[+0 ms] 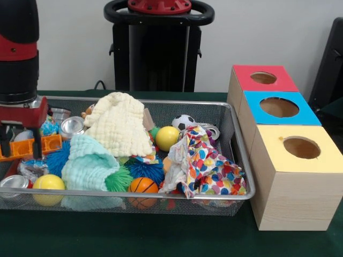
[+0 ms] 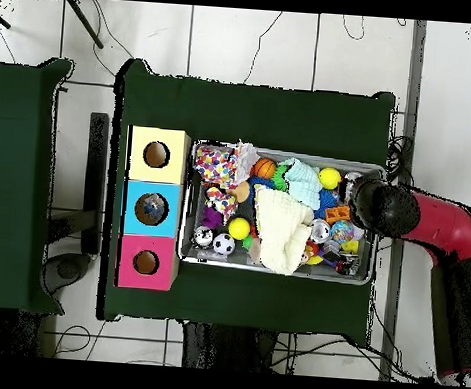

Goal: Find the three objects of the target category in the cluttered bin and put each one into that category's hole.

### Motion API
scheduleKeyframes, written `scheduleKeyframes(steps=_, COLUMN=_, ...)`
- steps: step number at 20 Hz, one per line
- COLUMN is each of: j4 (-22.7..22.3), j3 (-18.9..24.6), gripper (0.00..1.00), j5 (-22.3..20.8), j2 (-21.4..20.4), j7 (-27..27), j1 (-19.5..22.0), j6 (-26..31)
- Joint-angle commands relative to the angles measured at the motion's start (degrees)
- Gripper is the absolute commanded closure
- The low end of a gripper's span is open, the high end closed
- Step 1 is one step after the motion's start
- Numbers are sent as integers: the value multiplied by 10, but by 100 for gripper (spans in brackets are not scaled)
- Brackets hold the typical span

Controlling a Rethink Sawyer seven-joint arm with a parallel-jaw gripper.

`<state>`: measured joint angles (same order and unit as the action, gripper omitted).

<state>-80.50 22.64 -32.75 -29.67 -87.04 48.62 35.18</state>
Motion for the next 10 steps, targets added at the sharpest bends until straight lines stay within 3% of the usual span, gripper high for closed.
scheduleKeyframes(steps=1, j4=-55, j3=-5, gripper=0, j5=15, j2=-19, j7=-10, j1=-19, j6=44)
scheduleKeyframes(steps=10, j4=-49, j3=-10, gripper=0, j5=-1, j2=42, j7=-16, j1=-10, j6=-14)
